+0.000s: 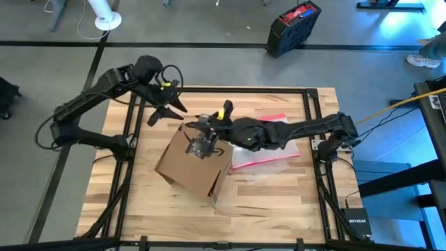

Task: Unpack boxes
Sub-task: Break down the cardboard box with the gray cutter until it is fully flat

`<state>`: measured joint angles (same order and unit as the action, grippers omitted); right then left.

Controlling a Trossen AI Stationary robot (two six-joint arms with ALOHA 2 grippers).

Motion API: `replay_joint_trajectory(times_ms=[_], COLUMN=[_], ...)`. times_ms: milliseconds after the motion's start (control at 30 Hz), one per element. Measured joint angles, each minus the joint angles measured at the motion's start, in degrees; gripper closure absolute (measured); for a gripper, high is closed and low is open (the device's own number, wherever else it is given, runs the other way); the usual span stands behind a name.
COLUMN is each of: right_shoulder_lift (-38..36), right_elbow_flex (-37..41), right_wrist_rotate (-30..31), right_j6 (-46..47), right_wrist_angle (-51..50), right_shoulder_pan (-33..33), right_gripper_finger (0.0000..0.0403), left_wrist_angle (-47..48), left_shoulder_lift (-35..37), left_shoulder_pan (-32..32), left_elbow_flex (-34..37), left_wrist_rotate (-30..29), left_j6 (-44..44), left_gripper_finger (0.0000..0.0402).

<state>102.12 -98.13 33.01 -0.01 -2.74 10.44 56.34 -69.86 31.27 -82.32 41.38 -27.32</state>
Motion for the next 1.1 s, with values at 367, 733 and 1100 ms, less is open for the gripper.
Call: replay_joint_trajectory(times_ms=[367, 733, 1100], right_shoulder_lift=[2.09, 2.15, 2.09], right_elbow_flex=[0.09, 2.12, 3.02], right_wrist_rotate=[5.02, 7.4, 9.15], right_j6=[-0.38, 2.42, 2.6], right_wrist_angle=[2.93, 3.49, 5.77], right_shoulder_pan=[0.07, 0.09, 0.88], right_gripper_finger=[0.0332, 0.0332, 0.0332], left_wrist_angle=[1.2, 2.28, 4.28], left_shoulder_lift=[-3.77, -6.29, -9.26], left_shoulder_pan=[-3.74, -5.51, -6.13], left_elbow_flex=[0.25, 0.35, 0.35], left_wrist_rotate=[1.72, -0.22, -1.77], left_j6=[0.07, -1.81, -2.92], left_gripper_finger=[0.0222, 0.0214, 0.0215])
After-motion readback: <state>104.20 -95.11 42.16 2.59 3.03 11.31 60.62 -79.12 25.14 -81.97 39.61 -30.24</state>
